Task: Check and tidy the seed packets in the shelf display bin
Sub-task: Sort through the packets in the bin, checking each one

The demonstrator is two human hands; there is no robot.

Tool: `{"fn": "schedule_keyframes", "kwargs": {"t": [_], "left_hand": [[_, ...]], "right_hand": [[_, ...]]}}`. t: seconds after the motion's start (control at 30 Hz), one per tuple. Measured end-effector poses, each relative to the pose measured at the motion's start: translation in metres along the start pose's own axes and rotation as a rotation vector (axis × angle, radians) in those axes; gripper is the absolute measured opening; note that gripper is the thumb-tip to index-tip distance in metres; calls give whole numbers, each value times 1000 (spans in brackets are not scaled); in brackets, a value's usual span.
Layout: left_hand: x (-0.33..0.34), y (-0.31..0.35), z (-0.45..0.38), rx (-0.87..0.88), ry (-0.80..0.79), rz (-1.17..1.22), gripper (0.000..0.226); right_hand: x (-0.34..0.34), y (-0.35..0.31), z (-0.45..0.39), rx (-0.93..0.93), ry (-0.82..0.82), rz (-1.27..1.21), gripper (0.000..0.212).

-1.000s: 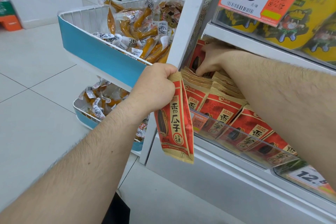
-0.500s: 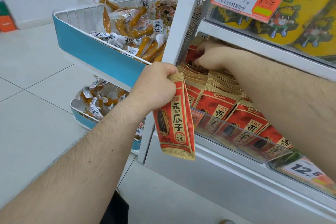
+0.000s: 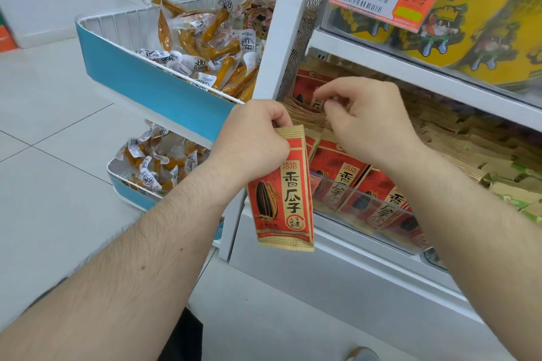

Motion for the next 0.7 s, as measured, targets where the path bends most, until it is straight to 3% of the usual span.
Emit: {"fn": "schedule_keyframes", "kwargs": {"t": [0.1, 0.23, 0.37, 0.5, 0.7], "left_hand": [[6, 6, 8, 16, 8, 19, 27], [17, 16, 24, 73, 9, 95, 27], [29, 21, 34, 95, -80, 147, 20], [34, 14, 31, -31, -223, 409, 18], [48, 14, 39, -137, -345, 566, 7]], "right_hand": [[-17, 1, 24, 177, 141, -208, 15], [-8, 4, 59, 346, 1, -328, 15], [-9, 20, 70, 410, -3, -339, 18], [-16, 36, 81, 538, 5, -468, 18], [-22, 47, 92, 663, -22, -606, 21]]}}
Point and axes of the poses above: each hand's wrist, its own z-axis away from the middle knuckle, its own x-axis out of the palm, y = z × x, the point moved 6 cm from there along -z, towards the middle knuckle, and after that the axes turned 14 degrees about y, right-handed, at the moved point
